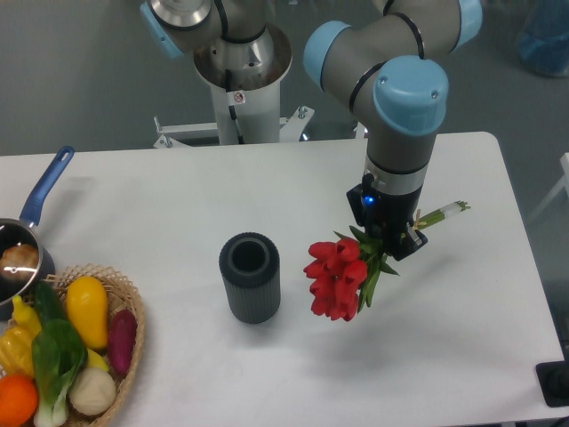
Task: Place the flowers on the table
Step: 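Move the held red tulips toward the black vase with the gripper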
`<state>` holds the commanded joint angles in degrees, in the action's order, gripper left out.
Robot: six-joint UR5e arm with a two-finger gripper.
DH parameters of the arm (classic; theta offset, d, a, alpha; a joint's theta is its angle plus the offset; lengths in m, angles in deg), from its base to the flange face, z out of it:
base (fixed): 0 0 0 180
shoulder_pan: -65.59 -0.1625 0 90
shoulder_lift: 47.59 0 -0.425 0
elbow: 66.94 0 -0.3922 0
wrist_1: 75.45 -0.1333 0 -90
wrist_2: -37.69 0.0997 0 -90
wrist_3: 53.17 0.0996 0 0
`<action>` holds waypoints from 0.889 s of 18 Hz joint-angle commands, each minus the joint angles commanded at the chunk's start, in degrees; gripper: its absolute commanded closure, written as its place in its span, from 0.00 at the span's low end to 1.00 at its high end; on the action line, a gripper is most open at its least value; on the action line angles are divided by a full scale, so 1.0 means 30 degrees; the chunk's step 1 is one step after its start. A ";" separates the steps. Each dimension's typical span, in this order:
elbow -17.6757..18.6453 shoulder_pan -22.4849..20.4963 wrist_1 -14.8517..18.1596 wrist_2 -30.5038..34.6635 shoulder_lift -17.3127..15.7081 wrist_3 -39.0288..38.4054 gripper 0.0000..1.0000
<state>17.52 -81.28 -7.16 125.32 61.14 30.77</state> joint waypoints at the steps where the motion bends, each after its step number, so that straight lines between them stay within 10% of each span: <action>1: 0.0029 0.0175 -0.0029 0.0087 0.0058 -0.0001 1.00; 11: 0.1520 0.2227 -0.1198 0.1377 0.0879 -0.2079 1.00; 16: 0.1963 0.2783 -0.2110 0.1319 0.1728 -0.2256 0.81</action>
<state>23.41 -72.92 -13.49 129.27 66.32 24.00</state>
